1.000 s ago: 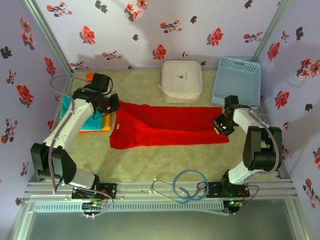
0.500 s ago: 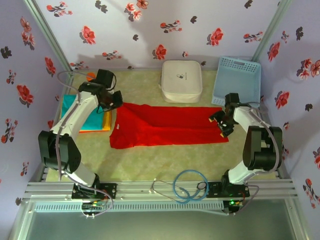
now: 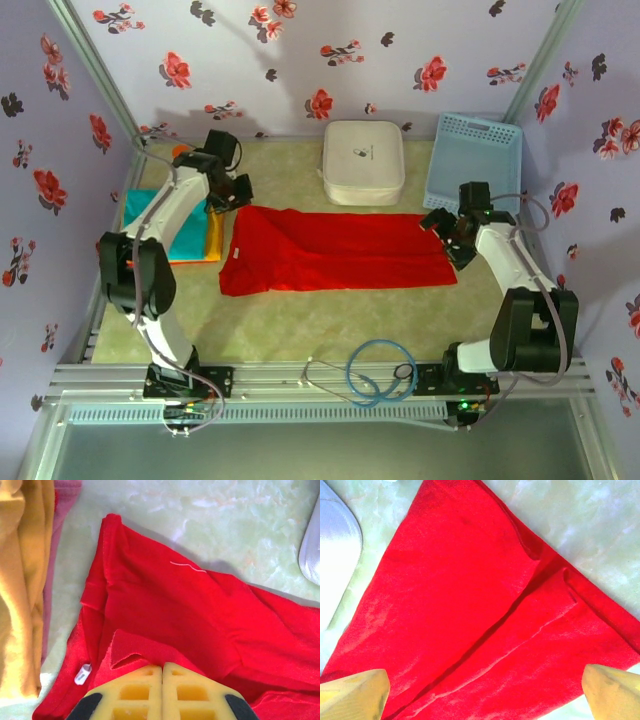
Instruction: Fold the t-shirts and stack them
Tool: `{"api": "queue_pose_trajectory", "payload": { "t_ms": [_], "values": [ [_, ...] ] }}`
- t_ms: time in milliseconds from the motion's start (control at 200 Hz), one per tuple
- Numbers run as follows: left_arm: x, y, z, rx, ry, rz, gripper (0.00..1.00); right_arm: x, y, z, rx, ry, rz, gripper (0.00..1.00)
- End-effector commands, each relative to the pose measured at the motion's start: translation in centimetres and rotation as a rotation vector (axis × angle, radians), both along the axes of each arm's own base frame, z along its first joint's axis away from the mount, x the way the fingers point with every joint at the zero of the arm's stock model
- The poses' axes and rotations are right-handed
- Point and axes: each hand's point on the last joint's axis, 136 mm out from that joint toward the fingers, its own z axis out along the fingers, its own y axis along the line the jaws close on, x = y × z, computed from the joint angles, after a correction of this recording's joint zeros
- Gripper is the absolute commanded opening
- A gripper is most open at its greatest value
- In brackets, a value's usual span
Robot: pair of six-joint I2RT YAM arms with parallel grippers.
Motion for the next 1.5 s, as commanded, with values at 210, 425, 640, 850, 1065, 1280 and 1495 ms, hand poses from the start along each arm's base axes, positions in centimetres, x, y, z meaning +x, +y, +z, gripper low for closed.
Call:
{"api": "queue_pose_trajectory", "payload": {
  "t_ms": [210,425,640,850,1065,1280,1495],
  "values": [
    [2.8,-0.6,-3.9,0.04,0.124,-0.043,0.38,-3.3,0.4,-1.4,0.008,0.03,0.039,0.99],
    [-0.2,-0.2,-3.3,0.01,0.088,-0.022,0.48,-5.2,0.4,-1.4,-0.001,0.001,0.05,0.99],
    [-4.8,-2.8,-4.3,-0.117,0.087,-0.02,0.39,-6.5,0.6,-1.5,-0.002,-0.019,0.043,0.99],
    [-7.0,-3.7,-7.1,-0.153,0.1,0.024,0.36,-7.1,0.8,-1.8,0.005,-0.013,0.041,0.99],
    [-7.5,-3.4,-9.4,-0.151,0.119,0.051,0.39,-7.2,0.7,-2.0,0.0,-0.01,0.045,0.99],
    [-6.2,-3.7,-9.4,-0.162,0.075,0.062,0.4,-7.2,0.8,-2.2,0.004,-0.007,0.045,0.99],
    [-6.4,-3.7,-10.7,-0.149,0.112,0.064,0.39,-7.2,0.6,-2.4,-0.006,0.001,0.048,0.99]
  ]
}}
